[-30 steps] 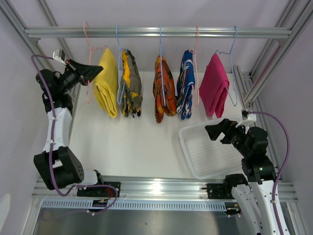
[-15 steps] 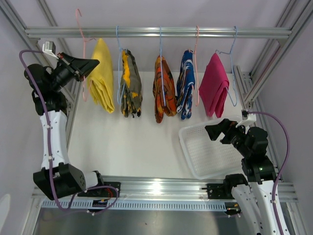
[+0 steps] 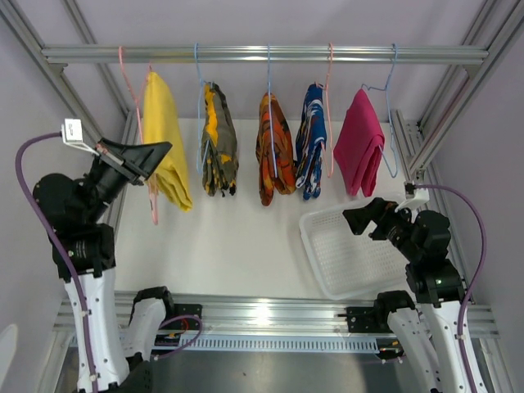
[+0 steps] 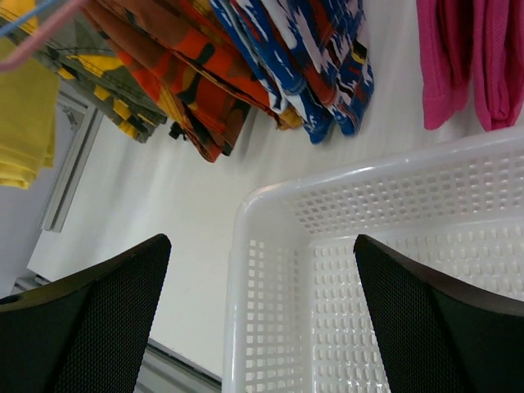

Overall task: Remove the trousers from the hanger
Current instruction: Pick up the hanger from the clothesline.

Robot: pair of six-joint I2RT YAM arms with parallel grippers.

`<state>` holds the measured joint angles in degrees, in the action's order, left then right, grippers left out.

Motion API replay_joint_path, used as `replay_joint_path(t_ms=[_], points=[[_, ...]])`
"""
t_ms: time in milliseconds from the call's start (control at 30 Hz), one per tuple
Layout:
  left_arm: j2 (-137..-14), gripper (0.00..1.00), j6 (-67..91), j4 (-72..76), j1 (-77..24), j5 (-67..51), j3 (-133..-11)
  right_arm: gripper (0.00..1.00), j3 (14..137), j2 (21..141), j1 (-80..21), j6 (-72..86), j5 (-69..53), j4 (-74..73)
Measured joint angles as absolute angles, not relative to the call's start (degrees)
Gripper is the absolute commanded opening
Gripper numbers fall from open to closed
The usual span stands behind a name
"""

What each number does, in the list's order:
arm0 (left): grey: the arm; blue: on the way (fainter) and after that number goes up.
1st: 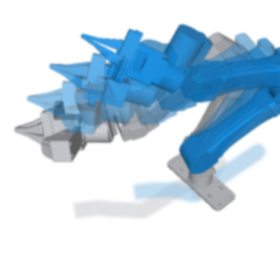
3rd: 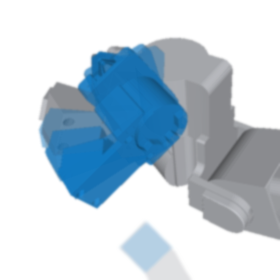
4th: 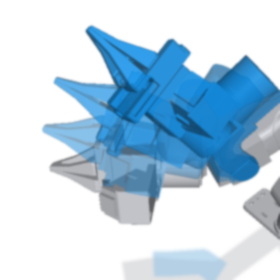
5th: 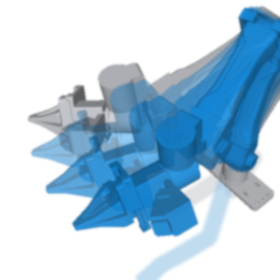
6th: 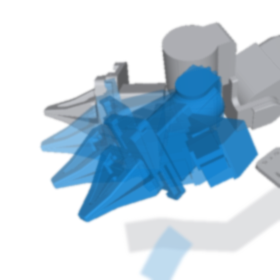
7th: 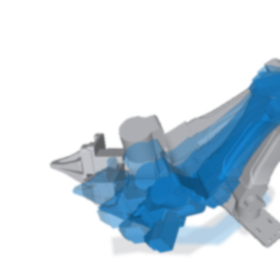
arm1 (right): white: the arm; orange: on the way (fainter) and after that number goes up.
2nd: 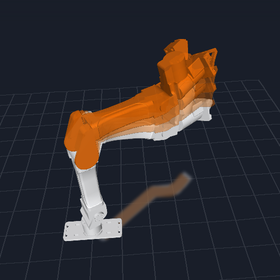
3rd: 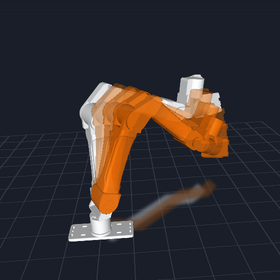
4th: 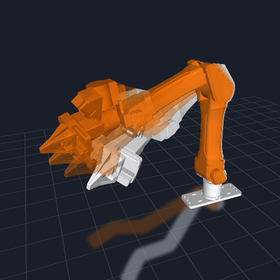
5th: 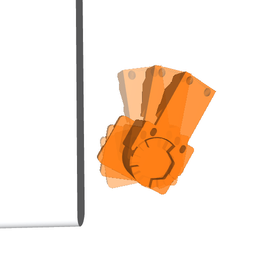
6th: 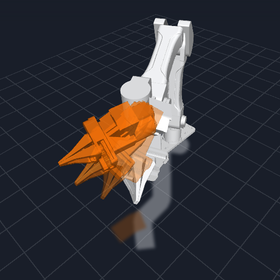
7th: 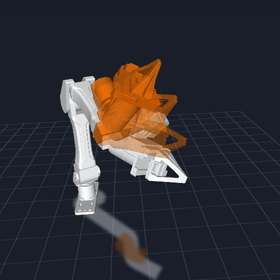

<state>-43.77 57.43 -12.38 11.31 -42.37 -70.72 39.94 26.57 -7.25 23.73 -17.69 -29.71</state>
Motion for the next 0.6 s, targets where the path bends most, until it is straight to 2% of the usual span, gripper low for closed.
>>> replay_joint_path(t_ms=[333,600], points=[[-35.3,0.01,51.0,-25.2,1.6,-25.5,-63.3,0.99,52.3,27.9,-8.4,24.2,-20.5,-28.1],[-34.7,0.01,48.6,-30.7,-6.3,-16.6,-60.9,0.99,65.3,41.1,-14.6,24.3,-17.9,-23.4]])
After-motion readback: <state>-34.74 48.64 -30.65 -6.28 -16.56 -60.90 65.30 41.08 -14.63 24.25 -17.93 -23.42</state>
